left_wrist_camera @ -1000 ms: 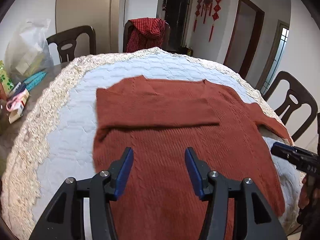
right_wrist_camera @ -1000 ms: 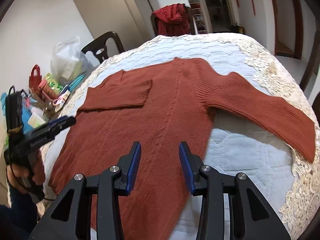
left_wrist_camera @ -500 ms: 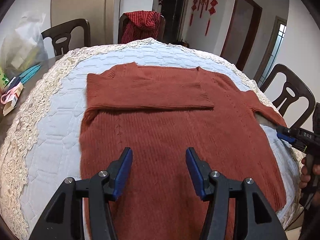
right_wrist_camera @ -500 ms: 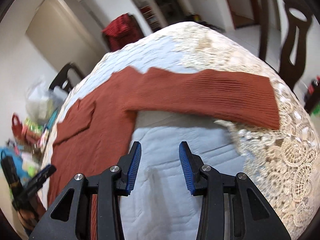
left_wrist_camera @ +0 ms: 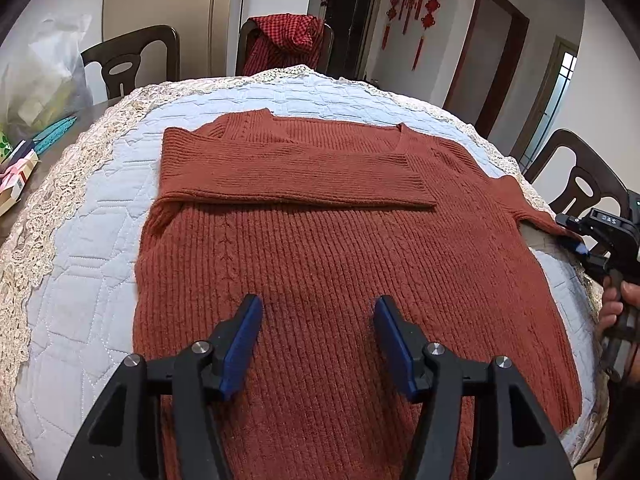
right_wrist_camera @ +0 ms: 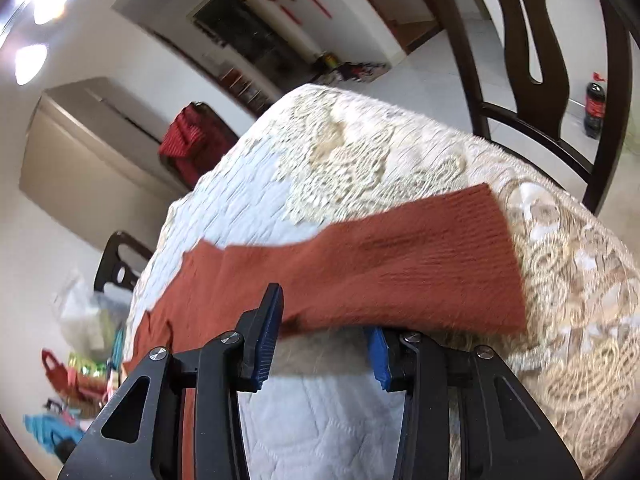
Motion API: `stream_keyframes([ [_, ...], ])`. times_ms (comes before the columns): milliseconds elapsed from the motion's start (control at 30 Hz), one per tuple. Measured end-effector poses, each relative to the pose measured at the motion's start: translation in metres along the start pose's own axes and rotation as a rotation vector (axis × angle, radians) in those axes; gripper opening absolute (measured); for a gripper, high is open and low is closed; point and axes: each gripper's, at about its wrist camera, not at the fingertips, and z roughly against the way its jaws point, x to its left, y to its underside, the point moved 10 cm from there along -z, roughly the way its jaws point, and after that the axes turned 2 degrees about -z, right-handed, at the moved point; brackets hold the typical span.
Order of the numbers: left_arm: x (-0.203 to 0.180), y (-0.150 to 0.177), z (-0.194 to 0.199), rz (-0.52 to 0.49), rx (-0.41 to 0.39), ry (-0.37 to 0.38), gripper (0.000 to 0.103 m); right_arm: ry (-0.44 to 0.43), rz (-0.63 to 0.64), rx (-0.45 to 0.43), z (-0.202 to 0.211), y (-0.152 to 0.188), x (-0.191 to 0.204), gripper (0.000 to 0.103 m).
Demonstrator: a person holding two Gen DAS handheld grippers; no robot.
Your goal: Fold small clothes
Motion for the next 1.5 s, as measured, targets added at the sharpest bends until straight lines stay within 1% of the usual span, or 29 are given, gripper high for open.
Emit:
stream_keyframes([
  [33, 0.0, 0.0, 0.0, 0.0, -0.001, 0.003, 0.063, 0.011, 0.007, -0.008, -0.001, -0.004, 0.001, 0.024],
  [67, 0.0, 0.0, 0.0, 0.0, -0.002, 0.006, 0.064, 0.013, 0.016, -0.011, -0.002, -0.006, 0.004, 0.017],
  [200, 0.0, -0.001, 0.0, 0.008, -0.003, 0.017, 0.065, -0.025, 0.127, -0.046, 0.005, -0.018, 0.046, 0.017],
  [267, 0.0, -0.002, 0.0, 0.012, -0.004, 0.021, 0.065, -0.075, 0.214, -0.057, 0.008, -0.021, 0.084, 0.017],
  [367, 0.0, -0.002, 0.0, 0.018, -0.006, 0.028, 0.065, -0.143, 0.327, -0.044, 0.005, -0.01, 0.136, 0.017],
  [433, 0.001, -0.002, 0.0, 0.025, -0.008, 0.034, 0.065, -0.186, 0.4, -0.012, -0.003, 0.006, 0.168, 0.017],
  [500, 0.001, -0.002, 0.001, 0.031, -0.01, 0.041, 0.065, -0.222, 0.493, 0.05, -0.019, 0.033, 0.197, 0.017],
  [567, 0.002, -0.002, 0.002, 0.033, -0.011, 0.044, 0.065, -0.247, 0.557, 0.107, -0.034, 0.058, 0.212, 0.017],
  [600, 0.003, -0.002, 0.002, 0.033, -0.01, 0.045, 0.065, -0.254, 0.586, 0.146, -0.043, 0.073, 0.217, 0.017],
  [633, 0.003, -0.002, 0.003, 0.028, -0.006, 0.045, 0.065, -0.256, 0.618, 0.205, -0.056, 0.093, 0.22, 0.017],
  [733, 0.002, -0.003, 0.012, 0.015, 0.014, 0.063, 0.065, -0.256, 0.664, 0.31, -0.066, 0.127, 0.215, 0.017],
  [767, 0.002, -0.006, 0.016, 0.014, 0.013, 0.075, 0.065, -0.265, 0.679, 0.322, -0.063, 0.133, 0.212, 0.017],
  [833, 0.003, -0.017, 0.027, 0.006, 0.0, 0.098, 0.065, -0.279, 0.702, 0.324, -0.052, 0.14, 0.204, 0.018],
  [900, 0.001, -0.035, 0.033, -0.005, -0.021, 0.121, 0.065, -0.275, 0.686, 0.317, -0.046, 0.135, 0.195, 0.018],
  [967, -0.002, -0.054, 0.032, -0.012, -0.032, 0.13, 0.065, -0.26, 0.662, 0.315, -0.045, 0.131, 0.185, 0.018],
  [1033, -0.007, -0.075, 0.023, -0.036, -0.049, 0.138, 0.065, -0.217, 0.635, 0.317, -0.047, 0.128, 0.168, 0.018],
  [1133, -0.014, -0.099, -0.006, -0.061, -0.042, 0.133, 0.064, -0.156, 0.608, 0.317, -0.052, 0.129, 0.151, 0.018],
  [1167, -0.017, -0.105, -0.02, -0.071, -0.033, 0.133, 0.06, -0.151, 0.602, 0.314, -0.05, 0.126, 0.146, 0.018],
  [1233, -0.021, -0.11, -0.044, -0.069, 0.002, 0.127, 0.057, -0.147, 0.586, 0.305, -0.047, 0.122, 0.139, 0.018],
  [1267, -0.024, -0.111, -0.057, -0.072, 0.021, 0.136, 0.053, -0.144, 0.582, 0.301, -0.045, 0.121, 0.137, 0.018],
  [1367, -0.027, -0.107, -0.089, -0.072, 0.077, 0.116, 0.043, -0.138, 0.572, 0.295, -0.045, 0.117, 0.13, 0.018],
  [1400, -0.028, -0.107, -0.096, -0.076, 0.079, 0.112, 0.042, -0.142, 0.568, 0.297, -0.045, 0.117, 0.128, 0.018],
  [1433, -0.03, -0.109, -0.097, -0.086, 0.063, 0.106, 0.041, -0.147, 0.563, 0.296, -0.046, 0.117, 0.127, 0.018],
  [1500, -0.035, -0.11, -0.098, -0.096, 0.064, 0.112, 0.031, -0.155, 0.557, 0.294, -0.046, 0.116, 0.127, 0.018],
])
